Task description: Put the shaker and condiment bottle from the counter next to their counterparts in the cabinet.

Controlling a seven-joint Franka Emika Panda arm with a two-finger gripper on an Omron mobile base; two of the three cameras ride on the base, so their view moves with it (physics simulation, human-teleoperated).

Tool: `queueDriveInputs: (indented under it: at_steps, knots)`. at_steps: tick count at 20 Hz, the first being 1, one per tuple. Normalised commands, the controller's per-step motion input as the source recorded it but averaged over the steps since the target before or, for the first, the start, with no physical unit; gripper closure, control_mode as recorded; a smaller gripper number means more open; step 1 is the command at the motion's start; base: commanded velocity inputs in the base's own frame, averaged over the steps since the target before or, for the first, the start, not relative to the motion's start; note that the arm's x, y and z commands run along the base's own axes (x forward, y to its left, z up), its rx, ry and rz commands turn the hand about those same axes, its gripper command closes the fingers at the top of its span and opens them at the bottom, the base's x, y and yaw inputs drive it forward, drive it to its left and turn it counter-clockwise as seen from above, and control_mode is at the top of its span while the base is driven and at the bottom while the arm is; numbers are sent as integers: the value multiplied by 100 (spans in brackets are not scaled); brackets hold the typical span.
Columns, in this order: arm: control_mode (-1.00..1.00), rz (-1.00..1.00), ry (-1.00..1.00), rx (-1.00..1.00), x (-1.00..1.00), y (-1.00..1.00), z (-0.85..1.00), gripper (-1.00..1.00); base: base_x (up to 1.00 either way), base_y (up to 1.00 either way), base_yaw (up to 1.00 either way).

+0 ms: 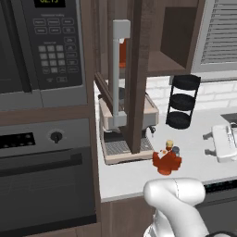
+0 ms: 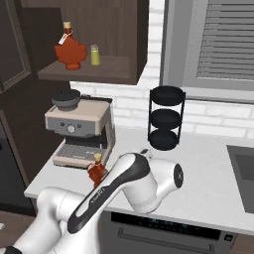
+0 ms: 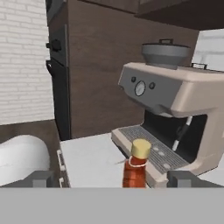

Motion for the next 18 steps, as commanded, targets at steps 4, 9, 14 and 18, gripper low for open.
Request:
queueDriveInputs:
  at_steps: [4,9,14,18]
  knots:
    - [-100,0,-1,0,35,55,-11,-100,0,0,0]
    - [-100,0,1,0,11,19,-5,-100,0,0,0]
    - [-100,0,15,0,46,11,-23,-100,0,0,0]
    - [-100,0,16,0,44,6,-20,-100,0,0,0]
